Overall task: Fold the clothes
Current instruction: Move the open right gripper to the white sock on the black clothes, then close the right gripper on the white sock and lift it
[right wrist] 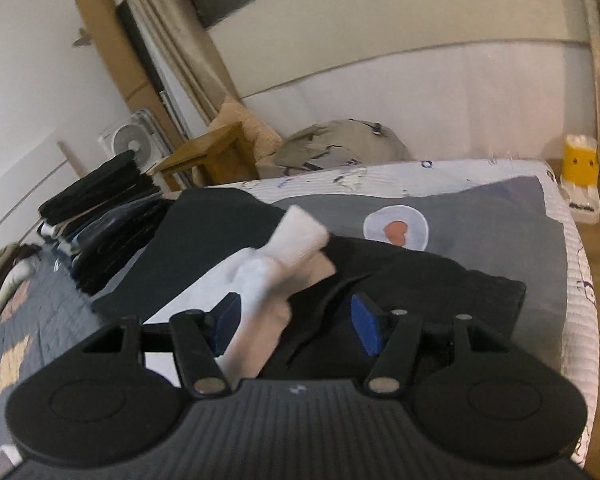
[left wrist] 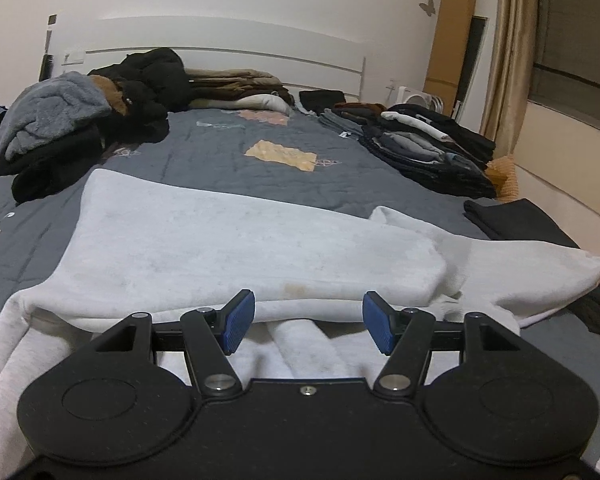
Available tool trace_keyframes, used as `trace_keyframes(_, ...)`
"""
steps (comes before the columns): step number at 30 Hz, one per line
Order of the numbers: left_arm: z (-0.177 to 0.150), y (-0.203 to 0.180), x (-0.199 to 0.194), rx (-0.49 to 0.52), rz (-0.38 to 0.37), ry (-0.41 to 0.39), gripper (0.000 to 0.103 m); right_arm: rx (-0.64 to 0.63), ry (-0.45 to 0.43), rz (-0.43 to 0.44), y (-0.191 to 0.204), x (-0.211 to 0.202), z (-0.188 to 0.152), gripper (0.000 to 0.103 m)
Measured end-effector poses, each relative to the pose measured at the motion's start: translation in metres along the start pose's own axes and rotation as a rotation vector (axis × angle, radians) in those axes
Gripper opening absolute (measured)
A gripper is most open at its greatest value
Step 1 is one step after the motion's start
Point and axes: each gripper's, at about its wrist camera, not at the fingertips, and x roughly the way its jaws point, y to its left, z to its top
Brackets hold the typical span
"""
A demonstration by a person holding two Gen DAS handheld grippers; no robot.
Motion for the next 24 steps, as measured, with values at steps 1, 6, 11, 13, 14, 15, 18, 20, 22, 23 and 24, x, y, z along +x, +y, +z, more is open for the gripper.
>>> trace_keyframes(1,0.000,-0.003,0.000,0.004,-0.002,-0.001,0.059,0.007,0.004,0.002,-0.002,0.004,0.001,0.060)
trace_keyframes(6,-0.001,-0.015,-0.002,0.014,-0.020,-0.007,0.059,0.012,0.027,0.005,-0.006,0.020,0.000,0.060)
trace_keyframes(11,-0.002,-0.025,-0.004,0.018,-0.028,-0.010,0.059,0.054,0.052,0.024,-0.008,0.035,0.004,0.060)
trace_keyframes(13,-0.002,-0.027,-0.005,0.015,-0.030,-0.007,0.059,0.044,0.066,0.028,-0.005,0.041,0.007,0.060)
trace_keyframes(14,-0.001,-0.028,-0.005,0.014,-0.030,-0.006,0.059,0.039,0.073,0.031,-0.003,0.044,0.008,0.060)
trace_keyframes(15,-0.001,-0.030,-0.006,0.012,-0.031,-0.008,0.059,0.040,0.078,0.028,-0.003,0.045,0.009,0.060)
trace_keyframes(18,0.000,-0.035,-0.010,0.009,-0.037,-0.011,0.059,0.064,0.084,0.029,-0.004,0.048,0.006,0.060)
trace_keyframes(20,0.000,-0.038,-0.013,0.003,-0.039,-0.014,0.059,0.069,0.084,0.040,-0.004,0.049,0.005,0.059)
trace_keyframes(22,-0.001,-0.039,-0.017,-0.011,-0.040,-0.017,0.059,0.066,0.081,0.061,-0.003,0.048,0.004,0.045)
trace_keyframes(23,-0.002,-0.040,-0.018,-0.016,-0.039,-0.015,0.060,0.062,0.078,0.075,-0.002,0.047,0.004,0.030)
trace_keyframes(24,-0.004,-0.040,-0.019,-0.020,-0.038,-0.013,0.060,0.061,0.078,0.086,-0.001,0.046,0.005,0.025)
